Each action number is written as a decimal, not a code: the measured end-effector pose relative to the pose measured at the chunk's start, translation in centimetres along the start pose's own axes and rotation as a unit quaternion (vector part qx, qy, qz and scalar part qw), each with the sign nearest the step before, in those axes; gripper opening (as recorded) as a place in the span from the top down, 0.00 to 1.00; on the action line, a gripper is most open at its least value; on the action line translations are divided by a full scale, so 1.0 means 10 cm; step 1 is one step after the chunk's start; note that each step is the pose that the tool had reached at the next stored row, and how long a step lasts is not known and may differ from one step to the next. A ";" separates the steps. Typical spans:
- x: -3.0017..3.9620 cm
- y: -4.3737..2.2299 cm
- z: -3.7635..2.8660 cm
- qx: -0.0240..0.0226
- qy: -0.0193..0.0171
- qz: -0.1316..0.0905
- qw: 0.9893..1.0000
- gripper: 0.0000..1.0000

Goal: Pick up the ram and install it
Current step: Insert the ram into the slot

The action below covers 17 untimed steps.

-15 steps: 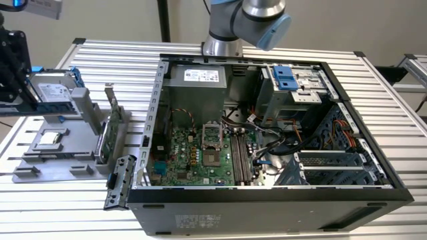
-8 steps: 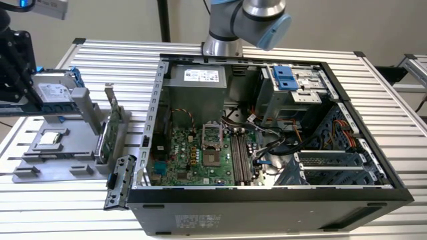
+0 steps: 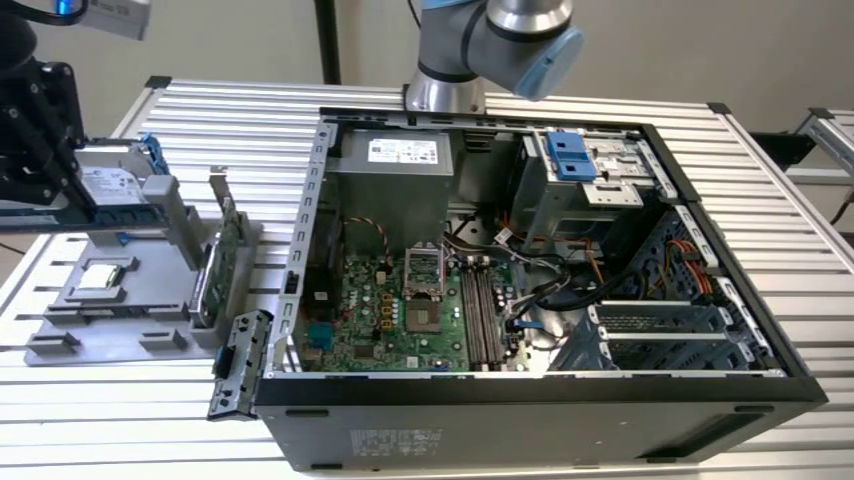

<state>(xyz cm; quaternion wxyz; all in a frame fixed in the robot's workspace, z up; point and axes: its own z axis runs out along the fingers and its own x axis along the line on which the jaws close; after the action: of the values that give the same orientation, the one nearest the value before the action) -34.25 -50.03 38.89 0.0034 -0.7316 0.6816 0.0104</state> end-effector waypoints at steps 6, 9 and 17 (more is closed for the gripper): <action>0.004 -0.056 0.000 0.000 0.000 0.000 1.000 1.00; 0.006 -0.081 -0.001 0.000 0.000 0.000 1.000 1.00; 0.010 -0.136 -0.001 0.000 0.000 0.000 1.000 1.00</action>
<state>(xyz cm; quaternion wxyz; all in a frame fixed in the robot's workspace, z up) -32.89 -50.03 38.89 0.0034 -0.7316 0.6816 0.0104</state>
